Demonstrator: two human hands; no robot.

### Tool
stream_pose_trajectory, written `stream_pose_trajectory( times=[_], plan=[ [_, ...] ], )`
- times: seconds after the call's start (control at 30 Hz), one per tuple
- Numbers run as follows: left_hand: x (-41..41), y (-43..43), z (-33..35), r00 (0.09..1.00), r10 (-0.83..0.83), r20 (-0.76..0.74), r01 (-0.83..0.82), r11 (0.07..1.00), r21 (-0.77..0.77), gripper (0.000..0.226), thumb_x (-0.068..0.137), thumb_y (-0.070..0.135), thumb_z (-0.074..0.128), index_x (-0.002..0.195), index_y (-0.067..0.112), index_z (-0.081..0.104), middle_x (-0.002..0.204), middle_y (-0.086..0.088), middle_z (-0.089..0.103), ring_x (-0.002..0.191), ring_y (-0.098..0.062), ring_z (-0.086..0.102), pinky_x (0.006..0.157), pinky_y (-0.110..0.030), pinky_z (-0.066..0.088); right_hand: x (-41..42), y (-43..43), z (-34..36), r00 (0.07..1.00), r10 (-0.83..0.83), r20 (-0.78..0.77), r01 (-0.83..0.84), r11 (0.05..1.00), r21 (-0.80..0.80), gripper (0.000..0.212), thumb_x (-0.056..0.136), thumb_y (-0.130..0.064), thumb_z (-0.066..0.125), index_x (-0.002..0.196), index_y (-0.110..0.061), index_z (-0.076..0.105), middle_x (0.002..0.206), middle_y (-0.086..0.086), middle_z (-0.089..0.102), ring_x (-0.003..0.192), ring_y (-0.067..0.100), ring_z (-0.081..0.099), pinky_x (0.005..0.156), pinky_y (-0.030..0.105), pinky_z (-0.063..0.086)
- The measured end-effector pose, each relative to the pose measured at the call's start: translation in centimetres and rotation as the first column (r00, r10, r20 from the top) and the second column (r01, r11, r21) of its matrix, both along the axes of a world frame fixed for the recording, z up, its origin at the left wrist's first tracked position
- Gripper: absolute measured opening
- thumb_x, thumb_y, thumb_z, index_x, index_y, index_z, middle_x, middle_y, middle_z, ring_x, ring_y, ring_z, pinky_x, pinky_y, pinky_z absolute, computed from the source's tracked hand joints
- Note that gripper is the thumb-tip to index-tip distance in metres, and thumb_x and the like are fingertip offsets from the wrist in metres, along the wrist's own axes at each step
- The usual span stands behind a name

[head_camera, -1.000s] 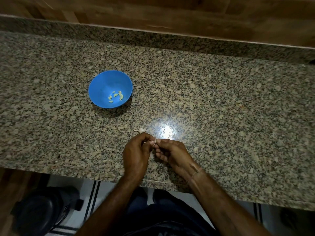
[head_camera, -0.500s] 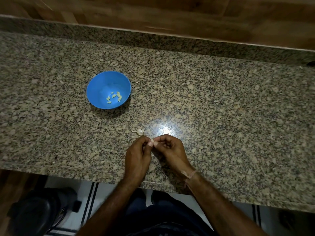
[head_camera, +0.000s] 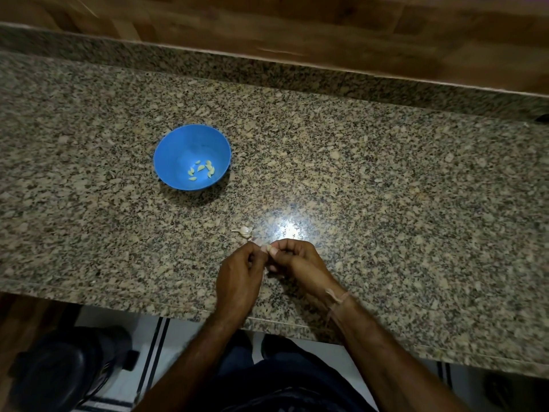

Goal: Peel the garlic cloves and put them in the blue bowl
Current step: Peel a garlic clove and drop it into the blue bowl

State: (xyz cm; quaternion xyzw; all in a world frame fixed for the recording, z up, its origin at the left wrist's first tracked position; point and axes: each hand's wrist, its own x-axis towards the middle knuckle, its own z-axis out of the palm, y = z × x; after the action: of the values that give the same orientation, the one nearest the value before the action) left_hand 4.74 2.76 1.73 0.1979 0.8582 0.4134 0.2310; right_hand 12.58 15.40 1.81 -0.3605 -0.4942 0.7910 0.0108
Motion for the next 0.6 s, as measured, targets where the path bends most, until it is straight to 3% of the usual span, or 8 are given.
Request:
stream_pose_trajectory(
  times=[0.1,0.2,0.3,0.37,0.43,0.57,0.6],
  plan=[
    [-0.3,0.2,0.2,0.998,0.059,0.014,-0.059,0.998,0.028,0.021,0.104,0.036,0.057,0.087,0.027,0.066,0.073,0.010,0.066,0.064,-0.003,0.059,0.055,-0.028,0.043,0.0,-0.4,-0.6,0.999,-0.037,0.017,0.035,0.996,0.083,0.012,0.099,-0.010,0.071,0.096,0.001,0.072,0.085,0.020,0.073,0.079,0.028,0.068,0.077,0.040,0.060],
    [-0.6,0.2,0.6,0.998,0.055,0.007,-0.055,0.998,0.008,0.012,0.099,0.031,0.065,0.089,0.028,0.069,0.078,0.013,0.071,0.072,0.000,0.065,0.062,-0.026,0.051,0.2,-0.7,-0.6,0.999,-0.046,-0.017,0.049,0.987,0.151,0.020,0.092,-0.023,0.081,0.098,-0.004,0.074,0.093,0.025,0.075,0.086,0.043,0.072,0.084,0.050,0.061],
    [-0.8,0.3,0.6,0.996,0.078,-0.040,-0.081,0.994,-0.075,0.017,0.101,0.035,0.061,0.087,0.027,0.066,0.074,0.012,0.067,0.069,-0.004,0.061,0.057,-0.026,0.038,0.2,-0.6,-0.5,0.999,-0.021,-0.046,0.033,0.959,0.281,0.008,0.096,-0.010,0.074,0.103,-0.007,0.076,0.097,0.020,0.075,0.090,0.032,0.074,0.083,0.042,0.062],
    [-1.0,-0.2,0.6,0.989,0.117,-0.094,-0.127,0.986,-0.111,0.021,0.104,0.039,0.057,0.086,0.028,0.062,0.071,0.012,0.061,0.065,-0.006,0.056,0.055,-0.025,0.029,0.2,-0.5,-0.8,1.000,0.002,-0.012,0.003,0.907,0.421,0.020,0.096,0.004,0.066,0.107,-0.009,0.076,0.098,0.013,0.076,0.091,0.024,0.075,0.084,0.036,0.062],
    [-1.6,-1.3,0.4,0.973,0.173,-0.153,-0.192,0.974,-0.119,0.022,0.104,0.040,0.056,0.086,0.029,0.062,0.070,0.013,0.061,0.064,-0.008,0.056,0.054,-0.024,0.029,0.3,-0.4,-1.4,0.999,0.032,0.015,-0.034,0.812,0.582,0.034,0.092,0.014,0.059,0.107,-0.011,0.076,0.104,0.002,0.076,0.099,0.017,0.075,0.092,0.038,0.062],
    [-3.9,-3.3,-0.4,0.954,0.237,-0.183,-0.252,0.965,-0.066,0.012,0.101,0.025,0.064,0.090,0.025,0.067,0.078,0.014,0.066,0.073,-0.003,0.061,0.055,-0.020,0.039,0.6,-0.7,-2.0,0.994,0.101,0.043,-0.098,0.652,0.752,0.038,0.091,0.012,0.058,0.108,-0.017,0.076,0.108,-0.006,0.072,0.104,0.014,0.070,0.094,0.044,0.060],
    [-4.4,-3.7,-0.6,0.960,0.222,-0.169,-0.233,0.971,-0.048,0.009,0.099,0.017,0.067,0.093,0.024,0.067,0.083,0.012,0.066,0.077,-0.001,0.061,0.059,-0.011,0.039,0.8,-0.9,-2.0,0.995,0.095,0.034,-0.087,0.641,0.763,0.036,0.091,0.011,0.059,0.110,-0.015,0.076,0.109,-0.005,0.072,0.105,0.014,0.070,0.094,0.043,0.059]
  ],
)
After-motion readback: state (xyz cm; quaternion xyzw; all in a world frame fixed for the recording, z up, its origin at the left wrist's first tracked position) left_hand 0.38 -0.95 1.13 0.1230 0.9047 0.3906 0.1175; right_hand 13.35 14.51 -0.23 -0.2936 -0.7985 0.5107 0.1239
